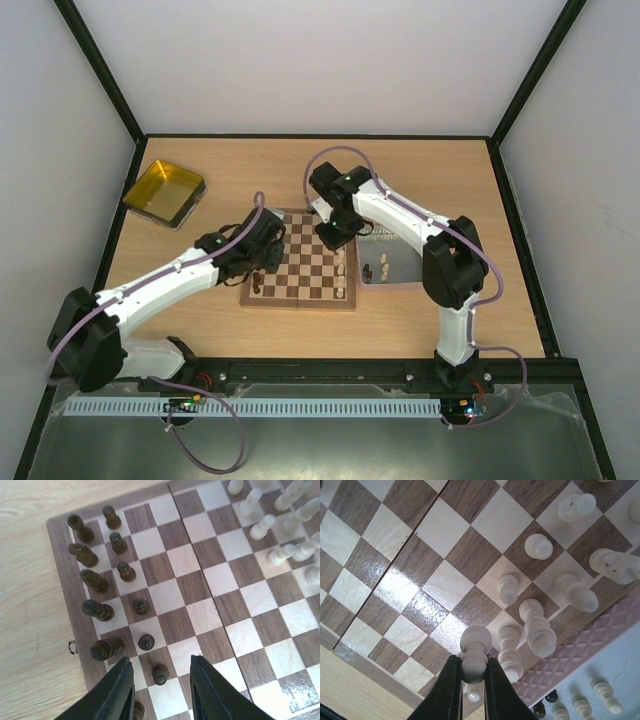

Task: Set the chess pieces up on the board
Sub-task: Place the chess piece on the chessboard.

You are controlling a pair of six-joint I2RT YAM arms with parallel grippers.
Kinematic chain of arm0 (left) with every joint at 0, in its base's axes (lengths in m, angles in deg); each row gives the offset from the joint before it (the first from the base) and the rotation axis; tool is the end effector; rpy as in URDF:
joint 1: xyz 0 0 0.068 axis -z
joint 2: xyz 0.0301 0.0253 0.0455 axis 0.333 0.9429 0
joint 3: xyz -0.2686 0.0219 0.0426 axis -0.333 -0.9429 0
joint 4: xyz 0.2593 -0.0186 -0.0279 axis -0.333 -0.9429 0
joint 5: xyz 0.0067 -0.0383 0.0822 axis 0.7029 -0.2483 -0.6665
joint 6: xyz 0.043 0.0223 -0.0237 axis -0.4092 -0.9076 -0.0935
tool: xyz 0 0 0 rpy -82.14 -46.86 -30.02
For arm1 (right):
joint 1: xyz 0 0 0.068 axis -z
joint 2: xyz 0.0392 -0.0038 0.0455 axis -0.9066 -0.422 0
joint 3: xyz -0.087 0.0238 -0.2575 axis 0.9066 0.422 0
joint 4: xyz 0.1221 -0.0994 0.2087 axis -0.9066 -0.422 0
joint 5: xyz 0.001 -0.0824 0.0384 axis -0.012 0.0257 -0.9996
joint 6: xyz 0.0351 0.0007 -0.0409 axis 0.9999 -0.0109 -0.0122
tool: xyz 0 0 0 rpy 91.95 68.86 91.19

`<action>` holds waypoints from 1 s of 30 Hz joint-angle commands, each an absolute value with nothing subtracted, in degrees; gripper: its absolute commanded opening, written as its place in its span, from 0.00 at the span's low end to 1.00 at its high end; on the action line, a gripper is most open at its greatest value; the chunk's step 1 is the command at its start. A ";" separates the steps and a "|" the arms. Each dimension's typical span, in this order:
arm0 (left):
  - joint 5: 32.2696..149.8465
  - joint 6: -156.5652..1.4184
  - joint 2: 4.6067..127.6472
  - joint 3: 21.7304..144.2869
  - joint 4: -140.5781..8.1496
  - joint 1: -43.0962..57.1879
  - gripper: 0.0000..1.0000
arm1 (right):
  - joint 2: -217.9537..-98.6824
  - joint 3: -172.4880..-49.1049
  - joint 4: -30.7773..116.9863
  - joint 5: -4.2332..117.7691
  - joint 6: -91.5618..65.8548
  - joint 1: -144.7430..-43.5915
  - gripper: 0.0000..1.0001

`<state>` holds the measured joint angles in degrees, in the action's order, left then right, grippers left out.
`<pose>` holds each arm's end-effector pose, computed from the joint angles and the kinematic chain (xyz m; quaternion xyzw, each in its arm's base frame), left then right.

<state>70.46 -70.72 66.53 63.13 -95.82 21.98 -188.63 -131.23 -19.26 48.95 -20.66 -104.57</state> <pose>0.2093 -0.1745 0.2422 0.1517 0.9256 -0.0778 0.3380 0.2951 0.2558 0.2464 -0.3543 0.9200 0.1596 0.0514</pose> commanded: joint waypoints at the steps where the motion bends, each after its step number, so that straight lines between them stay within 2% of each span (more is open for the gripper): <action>1: 67.27 -70.30 61.54 62.63 -96.26 22.47 0.34 | -190.71 -132.20 -20.16 50.49 -20.17 -105.57 0.02; 10: 66.20 -70.43 57.79 61.64 -95.65 22.47 0.39 | -193.30 -132.90 -20.13 51.67 -20.03 -106.66 0.02; 30: 68.19 -71.22 57.39 60.86 -93.55 22.46 0.39 | -196.65 -133.84 -20.20 53.59 -19.87 -106.70 0.03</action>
